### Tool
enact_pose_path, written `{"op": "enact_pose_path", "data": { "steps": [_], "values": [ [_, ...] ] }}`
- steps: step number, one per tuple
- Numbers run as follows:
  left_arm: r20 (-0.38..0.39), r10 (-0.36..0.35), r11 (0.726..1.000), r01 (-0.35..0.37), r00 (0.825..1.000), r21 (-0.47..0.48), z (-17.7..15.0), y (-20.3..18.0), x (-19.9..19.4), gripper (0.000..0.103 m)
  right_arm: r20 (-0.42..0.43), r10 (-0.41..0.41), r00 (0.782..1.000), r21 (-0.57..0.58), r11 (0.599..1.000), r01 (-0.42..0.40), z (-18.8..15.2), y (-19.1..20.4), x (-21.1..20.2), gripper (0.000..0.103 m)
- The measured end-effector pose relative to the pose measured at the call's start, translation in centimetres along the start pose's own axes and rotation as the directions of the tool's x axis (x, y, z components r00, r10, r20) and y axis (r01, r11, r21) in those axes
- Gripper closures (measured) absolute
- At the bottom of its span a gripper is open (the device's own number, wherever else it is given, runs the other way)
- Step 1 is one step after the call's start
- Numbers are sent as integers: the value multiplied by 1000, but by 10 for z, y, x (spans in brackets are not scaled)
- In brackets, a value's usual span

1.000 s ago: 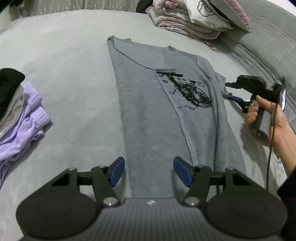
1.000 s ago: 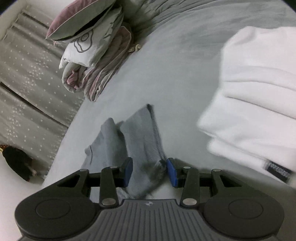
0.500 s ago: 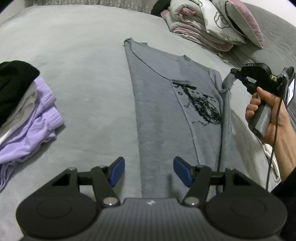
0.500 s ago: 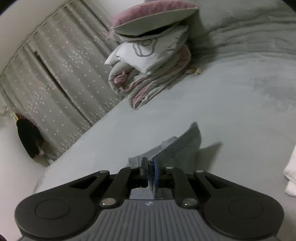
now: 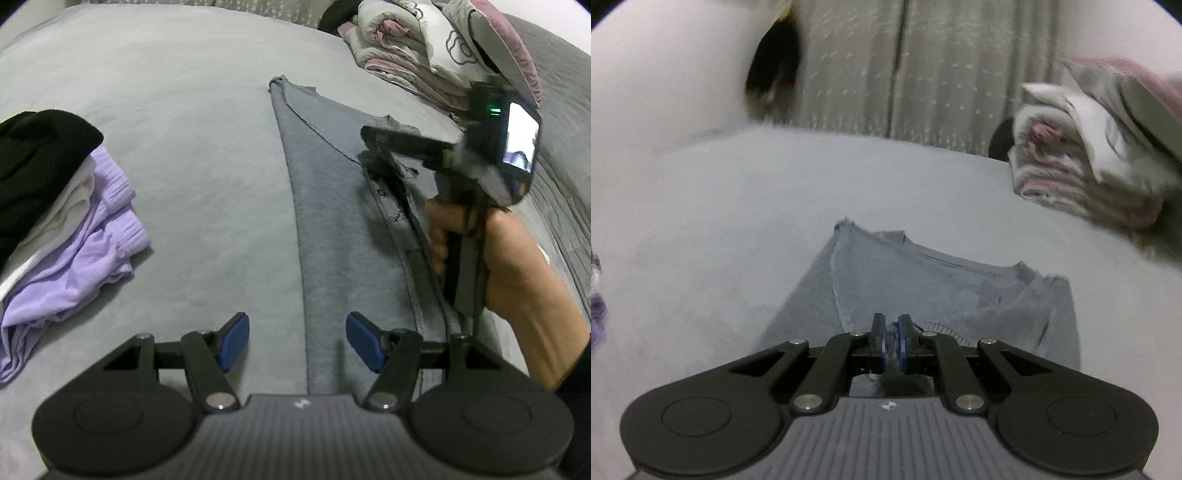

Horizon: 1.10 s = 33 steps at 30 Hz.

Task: Fold clothes
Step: 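Fold that side and its sleeve over the sweater center, open the right gripper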

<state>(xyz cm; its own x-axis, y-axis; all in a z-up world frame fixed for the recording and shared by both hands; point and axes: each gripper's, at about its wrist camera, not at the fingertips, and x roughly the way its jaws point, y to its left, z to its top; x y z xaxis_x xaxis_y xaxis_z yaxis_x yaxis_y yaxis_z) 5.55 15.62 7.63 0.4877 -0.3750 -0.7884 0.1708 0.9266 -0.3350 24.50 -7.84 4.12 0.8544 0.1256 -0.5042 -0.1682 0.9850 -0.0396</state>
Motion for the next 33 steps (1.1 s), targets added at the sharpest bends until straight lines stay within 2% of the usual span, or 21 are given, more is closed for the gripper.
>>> {"op": "enact_pose_path", "data": {
  "steps": [3,5,8,9,11,13,15,17,19,21,23,25,28,30,33],
  "values": [
    [-2,-10,1000,10,1000,0,0,0,0,43,55,37,998,178,983,-46,7,-35,-13,88],
    [-2,-10,1000,10,1000,2,1,1,0,43,104,59,993,316,944,-89,14,-65,-23,77],
    [-6,-6,1000,6,1000,2,1,1,3,43,134,50,990,463,880,-107,22,-102,-29,75],
    [-8,-6,1000,6,1000,2,1,1,4,43,108,35,994,482,872,-83,24,-108,-28,75],
    [-12,-7,1000,7,1000,8,0,-2,5,43,-14,5,1000,479,878,2,21,-111,-15,72],
    [-17,-6,1000,6,1000,18,0,-5,7,43,-143,-23,989,461,883,87,16,-114,0,72],
    [-22,-8,1000,8,1000,24,-1,-7,9,43,-171,-59,984,513,847,140,5,-125,9,72],
    [-25,-11,999,12,1000,30,-2,-9,9,43,-162,-13,987,590,800,108,-5,-135,20,72],
    [-28,-9,999,10,1000,36,-2,-9,11,41,-158,18,987,569,819,77,-3,-131,26,72],
    [-33,-4,999,6,999,38,-2,-9,13,41,-162,24,986,500,864,62,4,-120,29,85],
    [-37,-6,999,8,999,41,-2,-10,14,41,-141,32,990,428,903,31,12,-109,25,87],
    [-40,-5,999,7,999,47,-2,-10,16,41,-149,61,987,421,907,8,16,-106,29,87],
    [-46,0,999,2,999,48,-1,-10,20,41,-213,24,977,436,897,72,14,-106,40,87],
    [-44,-5,999,7,999,48,-1,-11,19,41,-201,48,978,462,885,51,7,-110,40,81],
    [-46,-11,998,13,999,54,-2,-12,18,40,-195,52,979,438,898,39,3,-108,42,81]
  ]
}}
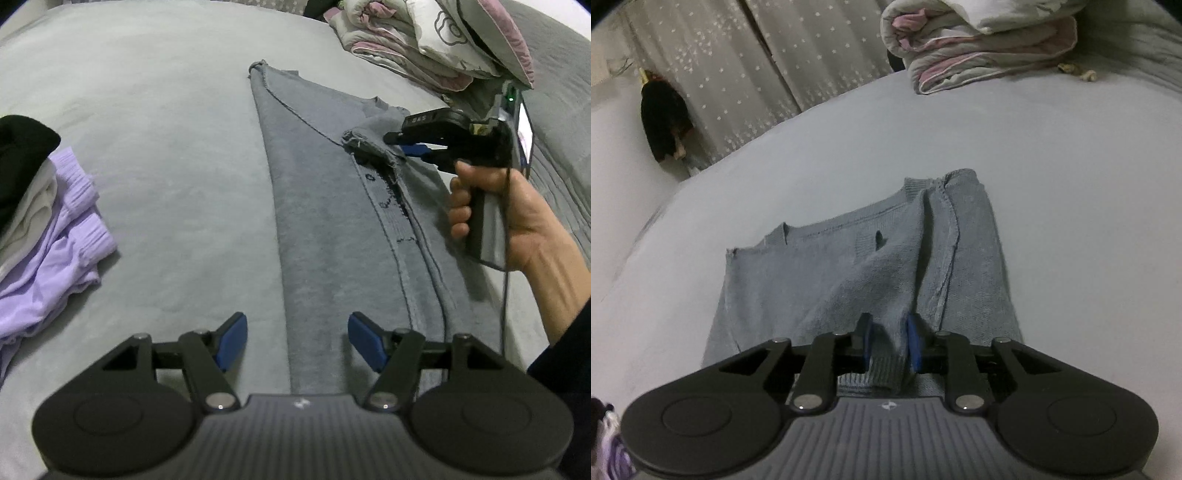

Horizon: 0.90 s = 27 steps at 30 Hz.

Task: Fold clothes
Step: 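Fold that side and its sleeve over the sweater center, open the right gripper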

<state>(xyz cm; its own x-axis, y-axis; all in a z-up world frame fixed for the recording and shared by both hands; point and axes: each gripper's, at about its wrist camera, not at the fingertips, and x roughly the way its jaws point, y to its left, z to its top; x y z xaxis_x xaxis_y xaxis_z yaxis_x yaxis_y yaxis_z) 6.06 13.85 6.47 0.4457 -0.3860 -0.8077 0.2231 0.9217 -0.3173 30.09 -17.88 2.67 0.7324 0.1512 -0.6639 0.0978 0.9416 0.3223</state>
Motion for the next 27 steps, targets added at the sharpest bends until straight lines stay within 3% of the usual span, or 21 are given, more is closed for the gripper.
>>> {"op": "enact_pose_path", "data": {
  "steps": [2,4,8,12,20,27],
  "values": [
    [-3,5,1000,-5,1000,4,0,0,1,40,4,1,1000,-23,1000,-1,-1,1,3,83],
    [-3,8,1000,-8,1000,5,0,0,2,40,30,7,1000,-41,999,-6,4,7,0,97],
    [-3,7,1000,-7,1000,4,0,-1,1,39,72,30,997,-77,997,-24,15,23,-4,97],
    [-4,6,1000,-6,1000,-2,2,-1,2,38,47,-12,999,-198,980,21,24,58,12,97],
    [-4,1,1000,-1,1000,-14,4,3,2,38,42,1,999,-301,954,12,41,113,41,98],
    [-3,-1,1000,1,1000,-21,6,4,3,38,50,85,995,-322,945,-65,38,135,51,98]
  ]
}}
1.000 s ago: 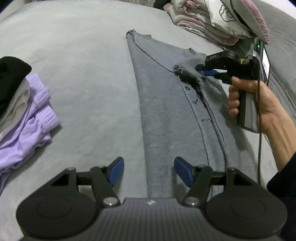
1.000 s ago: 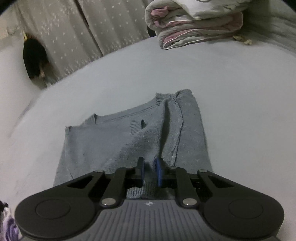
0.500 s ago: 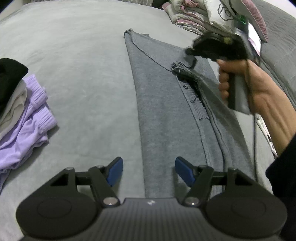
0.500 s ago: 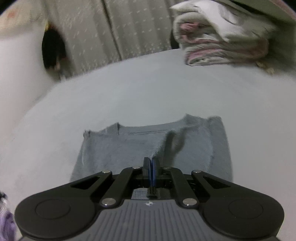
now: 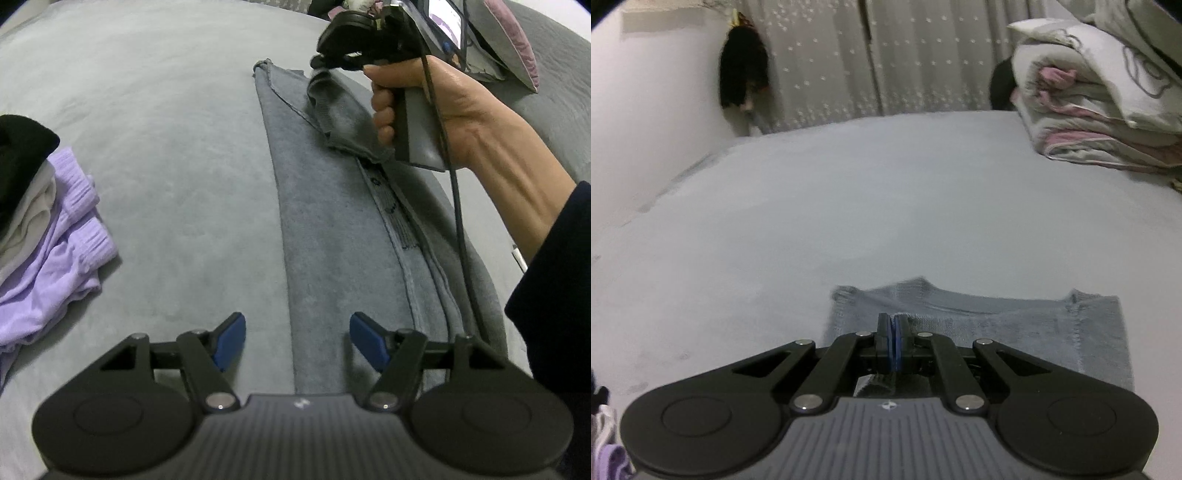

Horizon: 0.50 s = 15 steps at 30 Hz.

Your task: Fold clothes

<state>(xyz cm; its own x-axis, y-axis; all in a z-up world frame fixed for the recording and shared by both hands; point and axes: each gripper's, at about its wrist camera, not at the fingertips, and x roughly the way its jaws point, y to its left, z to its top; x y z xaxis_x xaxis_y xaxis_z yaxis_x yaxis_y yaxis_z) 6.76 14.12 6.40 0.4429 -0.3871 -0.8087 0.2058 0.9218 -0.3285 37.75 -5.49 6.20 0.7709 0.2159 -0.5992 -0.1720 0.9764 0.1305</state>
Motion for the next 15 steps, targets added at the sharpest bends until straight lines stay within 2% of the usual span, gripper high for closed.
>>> {"op": "enact_pose_path", "data": {
  "steps": [1,4,6,7,9,12,15],
  "values": [
    [0,1,1000,-1,1000,0,0,0,0,38,5,-22,1000,-16,1000,22,0,2,3,98],
    [1,1,1000,-1,1000,2,-1,-1,0,38,-52,-81,995,-40,996,79,-3,0,16,95],
    [2,-1,1000,1,1000,1,-2,0,-1,38,-53,-59,997,-9,998,59,-4,-8,11,81],
    [3,-1,1000,1,1000,0,-2,0,-1,38,-24,-43,999,17,999,43,-5,-14,1,63],
    [4,-2,1000,2,1000,-1,-1,2,-1,38,27,-28,999,35,999,27,-7,-23,-27,53],
    [6,-4,1000,4,1000,0,0,2,-1,38,3,22,1000,11,1000,-22,-24,-32,-76,53],
    [11,-1,1000,1,1000,3,0,1,0,38,-48,61,997,-35,997,-63,-66,-36,-131,53]
  ]
}}
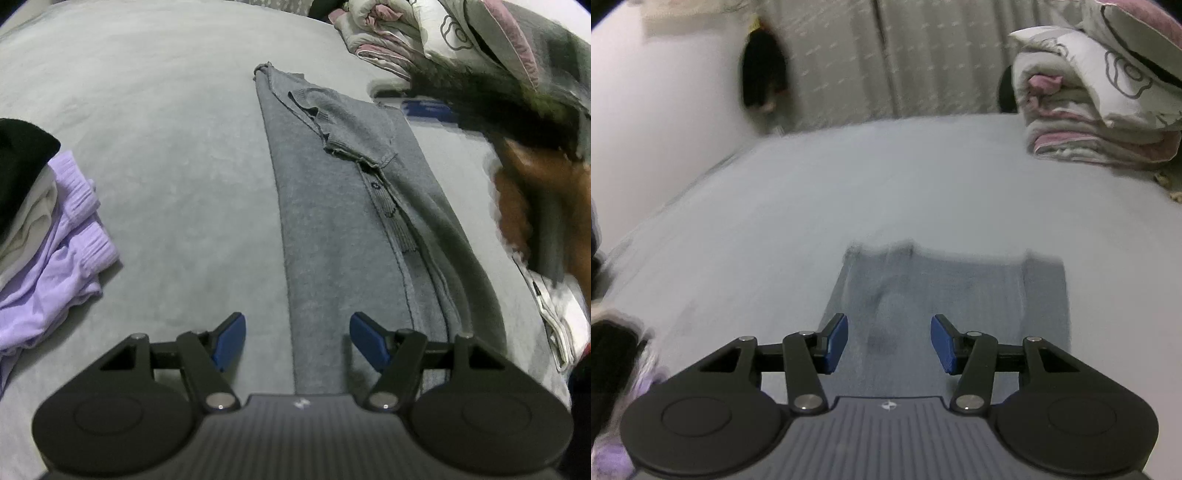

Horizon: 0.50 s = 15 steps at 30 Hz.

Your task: Fold clothes

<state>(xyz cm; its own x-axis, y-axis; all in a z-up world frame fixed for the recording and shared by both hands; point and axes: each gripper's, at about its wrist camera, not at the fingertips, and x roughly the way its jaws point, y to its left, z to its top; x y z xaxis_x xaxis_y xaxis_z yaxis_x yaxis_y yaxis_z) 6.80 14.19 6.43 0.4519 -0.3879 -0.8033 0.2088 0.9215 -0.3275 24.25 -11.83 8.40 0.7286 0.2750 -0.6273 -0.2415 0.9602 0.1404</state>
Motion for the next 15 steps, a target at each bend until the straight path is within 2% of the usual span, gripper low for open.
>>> {"op": "enact_pose_path", "data": {
  "steps": [3,5,9,13,14,15],
  "values": [
    [5,7,1000,-7,1000,8,-1,-3,0,38,-72,27,997,-7,1000,-28,-56,4,-47,59],
    [5,10,1000,-10,1000,12,-3,-5,0,38,-102,51,993,8,999,-50,-92,9,-75,60],
    [6,8,1000,-8,1000,26,-8,-11,-3,38,-107,88,990,43,996,-83,-157,29,-121,60],
    [13,14,999,-14,1000,43,-15,-14,-7,38,-97,58,994,44,998,-54,-190,39,-133,61],
    [13,16,999,-17,1000,46,-17,-15,-7,38,-95,49,994,45,998,-45,-198,41,-135,77],
    [12,20,999,-20,1000,48,-18,-15,-7,38,-88,26,996,38,999,-23,-203,43,-137,88]
  ]
}}
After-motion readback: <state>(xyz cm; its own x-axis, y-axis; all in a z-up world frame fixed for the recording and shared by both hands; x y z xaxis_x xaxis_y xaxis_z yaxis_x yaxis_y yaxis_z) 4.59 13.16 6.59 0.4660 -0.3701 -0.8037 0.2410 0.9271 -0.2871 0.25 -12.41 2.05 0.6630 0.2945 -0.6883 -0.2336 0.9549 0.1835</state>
